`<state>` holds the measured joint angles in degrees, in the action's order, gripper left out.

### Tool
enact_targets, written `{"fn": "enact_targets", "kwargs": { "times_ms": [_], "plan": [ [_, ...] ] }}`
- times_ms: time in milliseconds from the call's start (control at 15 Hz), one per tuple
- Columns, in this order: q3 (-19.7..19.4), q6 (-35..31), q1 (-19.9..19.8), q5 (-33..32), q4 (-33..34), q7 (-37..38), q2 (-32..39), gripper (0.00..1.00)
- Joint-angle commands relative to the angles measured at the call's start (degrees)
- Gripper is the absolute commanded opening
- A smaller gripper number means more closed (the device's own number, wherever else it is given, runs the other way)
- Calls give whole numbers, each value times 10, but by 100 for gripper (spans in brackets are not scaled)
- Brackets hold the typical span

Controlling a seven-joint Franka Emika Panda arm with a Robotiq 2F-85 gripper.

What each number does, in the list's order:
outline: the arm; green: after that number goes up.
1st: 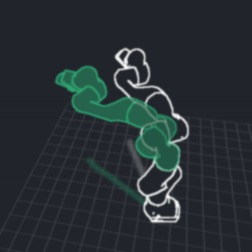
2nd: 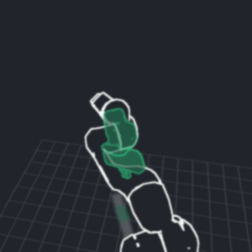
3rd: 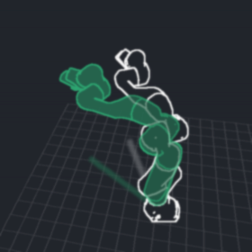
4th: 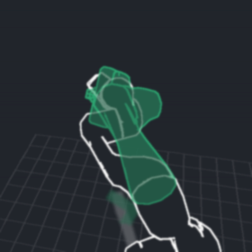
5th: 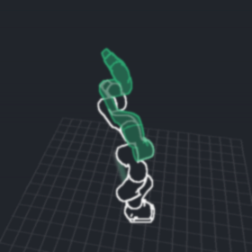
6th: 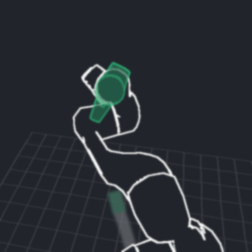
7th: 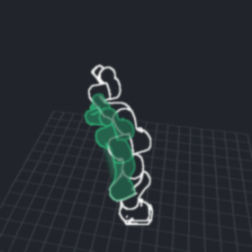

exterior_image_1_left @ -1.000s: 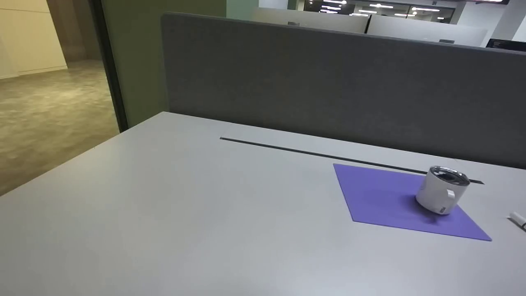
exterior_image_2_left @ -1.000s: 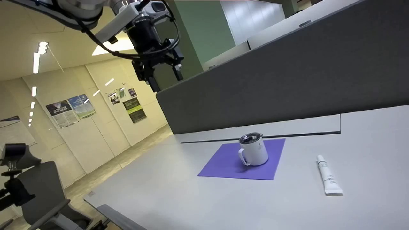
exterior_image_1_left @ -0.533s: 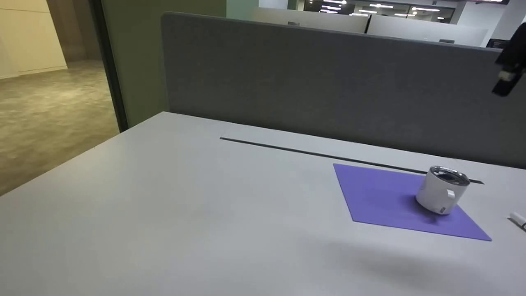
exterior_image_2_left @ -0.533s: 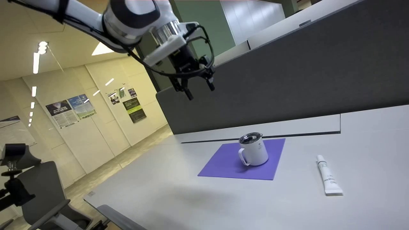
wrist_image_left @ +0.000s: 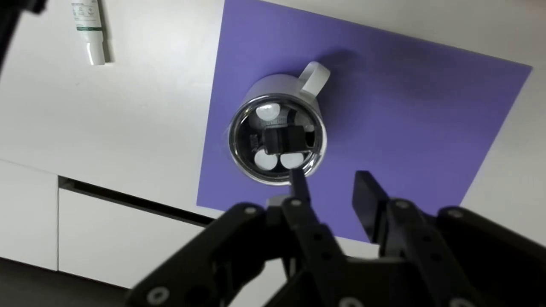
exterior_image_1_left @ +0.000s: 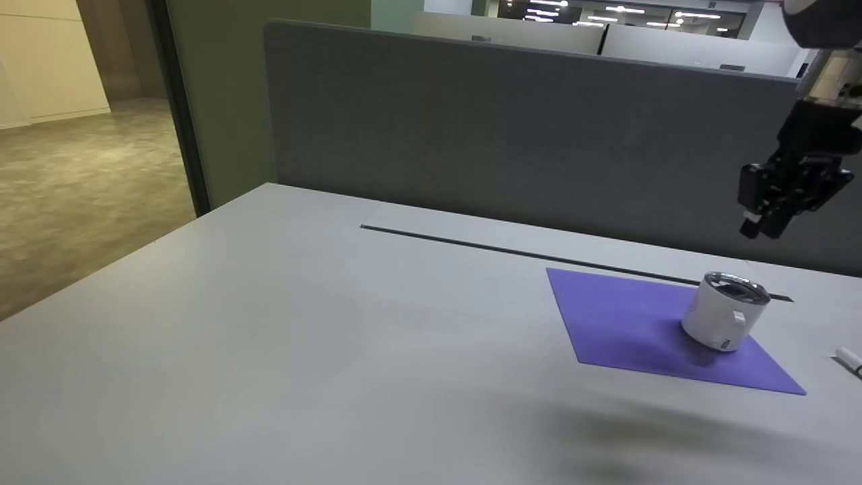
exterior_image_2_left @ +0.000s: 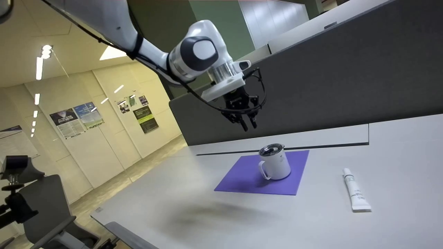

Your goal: Close the lid of the cup

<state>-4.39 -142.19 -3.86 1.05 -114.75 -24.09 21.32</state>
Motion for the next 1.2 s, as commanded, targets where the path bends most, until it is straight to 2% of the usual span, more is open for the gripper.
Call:
{"fn": "enact_targets", "kwargs": {
  "times_ms": [0,133,200,267,667,1133],
  "plan": [
    [13,34,-17,-20,66,18,47,5],
    [10,60,-17,-36,86,21,60,0],
    [20,26,-23,-27,51,10,46,0],
    [21,29,-25,-29,56,9,50,3],
    [25,27,-27,-28,54,8,52,0],
    [16,-15,-37,-40,65,25,89,0]
  ]
}}
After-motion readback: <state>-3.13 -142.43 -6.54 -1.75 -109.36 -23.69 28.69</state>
